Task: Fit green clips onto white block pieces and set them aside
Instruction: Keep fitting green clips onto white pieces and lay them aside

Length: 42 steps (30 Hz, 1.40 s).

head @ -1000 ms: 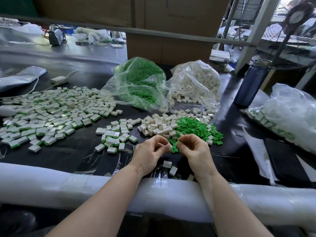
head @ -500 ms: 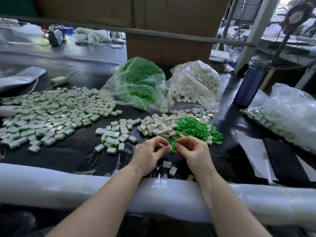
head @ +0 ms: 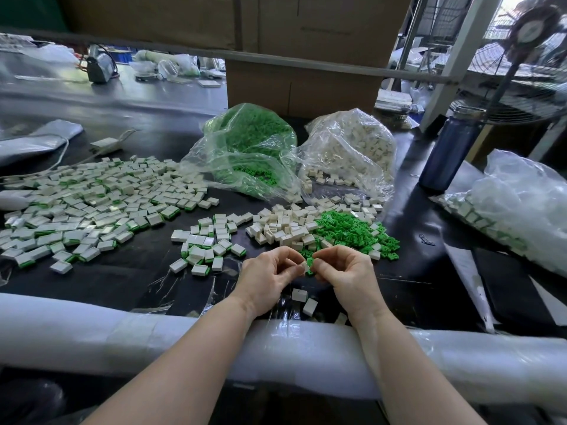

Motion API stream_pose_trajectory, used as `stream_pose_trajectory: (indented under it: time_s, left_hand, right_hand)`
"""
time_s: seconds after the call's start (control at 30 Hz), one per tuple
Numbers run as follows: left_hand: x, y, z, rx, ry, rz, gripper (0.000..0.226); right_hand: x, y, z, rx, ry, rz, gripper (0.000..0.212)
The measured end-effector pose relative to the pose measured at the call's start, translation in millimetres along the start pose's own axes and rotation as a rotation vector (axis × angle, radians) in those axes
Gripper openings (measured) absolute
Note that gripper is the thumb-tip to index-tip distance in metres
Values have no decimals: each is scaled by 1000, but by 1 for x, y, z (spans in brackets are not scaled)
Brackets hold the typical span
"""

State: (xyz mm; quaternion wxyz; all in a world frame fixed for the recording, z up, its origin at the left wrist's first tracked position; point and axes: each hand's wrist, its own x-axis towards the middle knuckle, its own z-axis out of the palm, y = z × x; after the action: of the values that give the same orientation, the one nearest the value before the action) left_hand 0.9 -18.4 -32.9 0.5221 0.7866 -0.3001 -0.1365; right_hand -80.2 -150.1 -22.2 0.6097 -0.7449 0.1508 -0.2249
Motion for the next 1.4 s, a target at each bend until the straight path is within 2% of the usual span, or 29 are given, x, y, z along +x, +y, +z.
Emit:
stream_pose_trajectory:
  time_s: [0.37,0.8,1.13,1.4]
  left_hand:
    - [1,-1,0,-43,15,-4,10]
    - [-1,6,-2,-139,5,4,8]
    - [0,5,-1,-93,4,-21,8]
    - [0,6,0,-70,-3,-12,12]
  right_hand:
    - [0,1,3,-88,-35,-3,17]
    - [-1,-1,3,-29,-53,14,17]
    - [0,-1,6,-106,-61,-4,18]
    - [1,0,5,-61,-91,25,22]
